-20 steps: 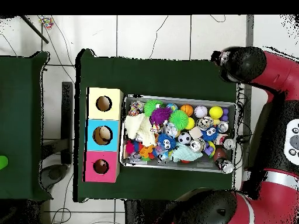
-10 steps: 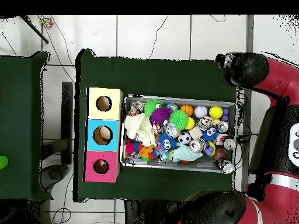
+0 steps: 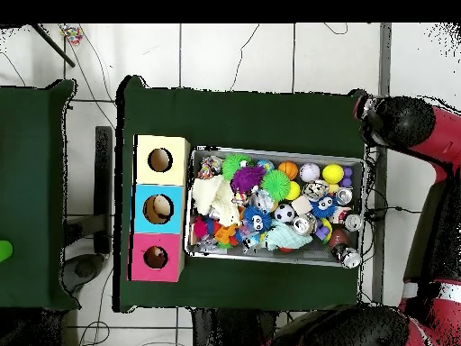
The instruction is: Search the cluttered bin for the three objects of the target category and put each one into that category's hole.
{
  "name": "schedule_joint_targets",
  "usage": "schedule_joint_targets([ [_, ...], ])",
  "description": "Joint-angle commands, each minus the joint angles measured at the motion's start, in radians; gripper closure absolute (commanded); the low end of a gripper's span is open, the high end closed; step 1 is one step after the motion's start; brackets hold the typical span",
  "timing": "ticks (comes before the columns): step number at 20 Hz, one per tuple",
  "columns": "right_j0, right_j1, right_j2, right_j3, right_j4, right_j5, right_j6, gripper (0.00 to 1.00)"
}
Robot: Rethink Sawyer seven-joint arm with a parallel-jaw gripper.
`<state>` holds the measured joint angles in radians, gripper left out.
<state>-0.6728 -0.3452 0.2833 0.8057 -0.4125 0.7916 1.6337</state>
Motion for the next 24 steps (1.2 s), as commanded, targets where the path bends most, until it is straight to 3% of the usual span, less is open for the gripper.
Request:
schedule_joint_targets([
  [1,0.003,-0.12,0.007,0.325,-0.043,-0.076,-0.158,0.0],
  [7,-0.009,-0.193,0.067,0.495,0.008,-0.074,-0.134,0.0],
  [11,-0.031,-0.207,0.116,0.564,0.022,-0.09,-0.145,0.0],
  [24,-0.038,-0.183,0.162,0.573,-0.034,-0.118,-0.167,0.0],
])
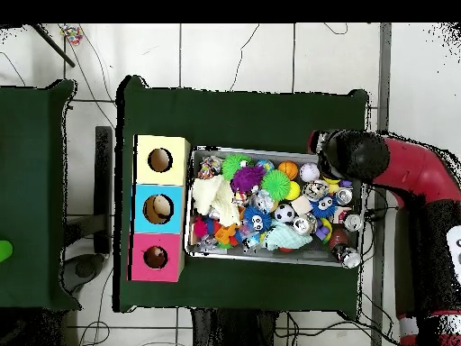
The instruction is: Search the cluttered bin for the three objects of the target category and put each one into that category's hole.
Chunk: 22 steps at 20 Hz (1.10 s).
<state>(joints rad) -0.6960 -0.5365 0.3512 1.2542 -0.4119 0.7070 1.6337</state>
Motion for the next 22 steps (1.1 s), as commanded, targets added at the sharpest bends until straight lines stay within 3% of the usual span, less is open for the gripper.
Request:
schedule_joint_targets([
  [1,-0.015,0.009,0.096,0.122,-0.035,-0.029,-0.168,0.0],
  [9,-0.034,0.061,0.115,0.087,-0.058,-0.05,-0.182,0.0],
  [22,-0.142,0.165,0.173,0.044,-0.125,-0.105,-0.266,0.0],
])
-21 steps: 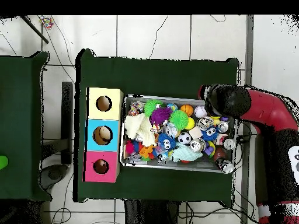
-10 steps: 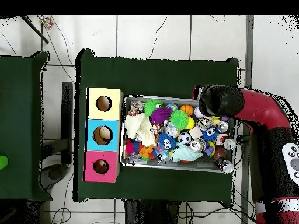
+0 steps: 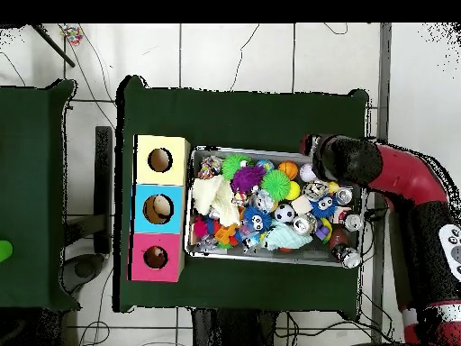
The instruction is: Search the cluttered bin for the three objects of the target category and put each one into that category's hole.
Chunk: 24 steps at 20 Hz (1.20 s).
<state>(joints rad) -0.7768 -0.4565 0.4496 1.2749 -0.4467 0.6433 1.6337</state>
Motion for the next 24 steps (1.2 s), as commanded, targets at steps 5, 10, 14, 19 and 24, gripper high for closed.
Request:
schedule_joint_targets([
  [5,-0.115,0.111,0.065,-0.008,-0.153,-0.079,-0.268,0.0],
  [10,-0.166,0.061,0.039,0.048,-0.199,-0.112,-0.218,0.0],
  [14,-0.197,-0.042,0.029,0.199,-0.208,-0.145,-0.178,0.0],
  [19,-0.195,-0.173,0.021,0.376,-0.218,-0.169,-0.105,0.0],
  [24,-0.157,-0.213,-0.013,0.438,-0.265,-0.22,-0.033,0.0],
])
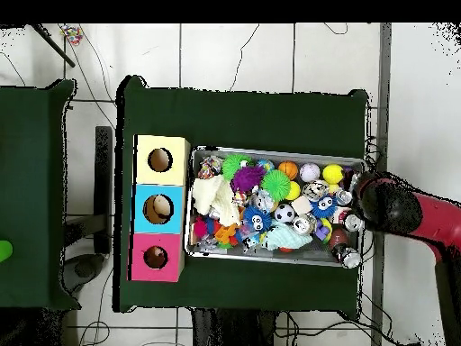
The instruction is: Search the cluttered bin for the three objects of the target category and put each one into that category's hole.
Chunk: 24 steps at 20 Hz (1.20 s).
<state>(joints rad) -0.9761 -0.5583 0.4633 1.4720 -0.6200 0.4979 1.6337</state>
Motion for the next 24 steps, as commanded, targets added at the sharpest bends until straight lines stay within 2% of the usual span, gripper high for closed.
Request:
schedule_joint_targets([
  [1,0.053,-0.112,-0.036,0.246,-0.102,-0.086,-0.018,0.0],
  [4,0.09,-0.109,-0.065,0.254,-0.128,-0.121,0.024,0.0],
  [8,0.101,-0.105,-0.068,0.282,-0.129,-0.135,0.024,0.0],
  [13,0.055,-0.065,-0.019,0.3,-0.116,-0.118,-0.044,0.0],
  [15,0.037,-0.026,-0.011,0.284,-0.125,-0.121,-0.069,0.0],
  [21,-0.003,0.145,-0.027,0.166,-0.192,-0.16,-0.111,0.0],
  [24,-0.044,0.224,-0.003,0.117,-0.22,-0.182,-0.142,0.0],
])
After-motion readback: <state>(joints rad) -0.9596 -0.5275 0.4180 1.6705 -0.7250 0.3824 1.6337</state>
